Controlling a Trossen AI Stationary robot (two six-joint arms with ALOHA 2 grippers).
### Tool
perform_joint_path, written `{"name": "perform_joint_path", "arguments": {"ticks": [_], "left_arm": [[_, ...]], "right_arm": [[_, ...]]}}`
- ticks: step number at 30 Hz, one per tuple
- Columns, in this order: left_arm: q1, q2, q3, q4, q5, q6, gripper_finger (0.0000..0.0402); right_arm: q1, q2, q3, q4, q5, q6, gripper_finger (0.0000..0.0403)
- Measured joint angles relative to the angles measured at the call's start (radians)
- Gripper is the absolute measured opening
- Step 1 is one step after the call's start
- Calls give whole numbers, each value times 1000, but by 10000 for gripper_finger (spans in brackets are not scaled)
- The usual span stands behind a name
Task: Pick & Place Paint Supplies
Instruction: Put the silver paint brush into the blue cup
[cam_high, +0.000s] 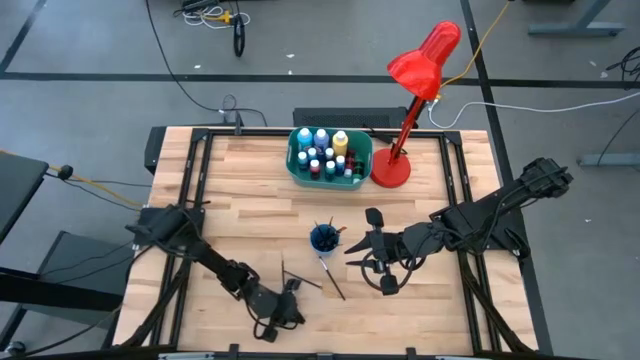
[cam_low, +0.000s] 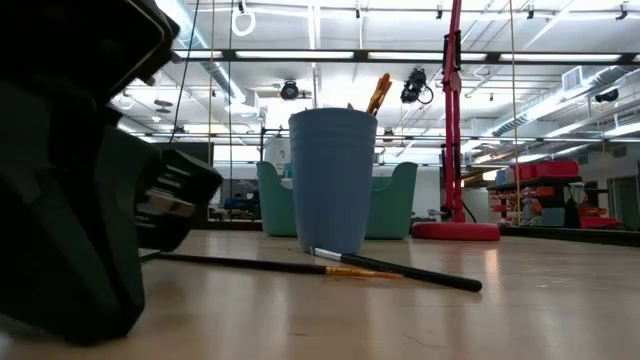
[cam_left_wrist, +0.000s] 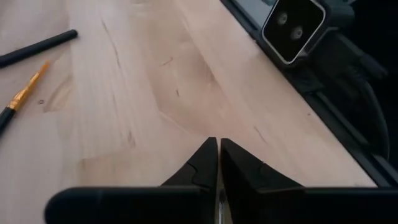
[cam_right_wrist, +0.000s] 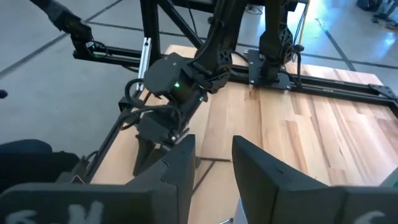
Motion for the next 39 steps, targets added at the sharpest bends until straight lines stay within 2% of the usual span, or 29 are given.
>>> {"name": "perform_joint_path", "arguments": {"ticks": [3, 6, 9, 11, 16, 19, 23, 25, 28, 33, 39], "left_arm": [[-15, -3, 0, -42, -47, -9, 14], [-21, 0, -3, -10, -73, 2, 6], [-22, 1, -12, 103, -89, 100, 7], [-22, -13, -11, 109, -97, 159, 5], [-21, -85, -8, 24, -177, 155, 7], [-23, -111, -9, -10, -187, 161, 5], [-24, -139, -7, -36, -152, 43, 12], [-24, -138, -8, -64, -138, -69, 30], [-29, -139, -6, -121, -81, -135, 57], [-56, -134, -3, -220, -99, -154, 85], [-67, -133, -3, -225, -145, -144, 89]], "right_arm": [[0, 0, 0, 2, -29, -15, 107], [0, 0, 0, 8, -59, -15, 107], [0, 0, 0, 6, -68, -17, 107], [0, 0, 0, 6, -67, -18, 107], [0, 0, 0, 5, -67, -18, 107], [0, 0, 0, 5, -67, -17, 107], [0, 0, 0, 5, -68, -17, 107], [0, 0, 0, 5, -72, -17, 107], [0, 0, 0, 5, -72, -17, 107], [0, 0, 0, 5, -74, -16, 107], [0, 0, 0, 5, -74, -16, 107]]}}
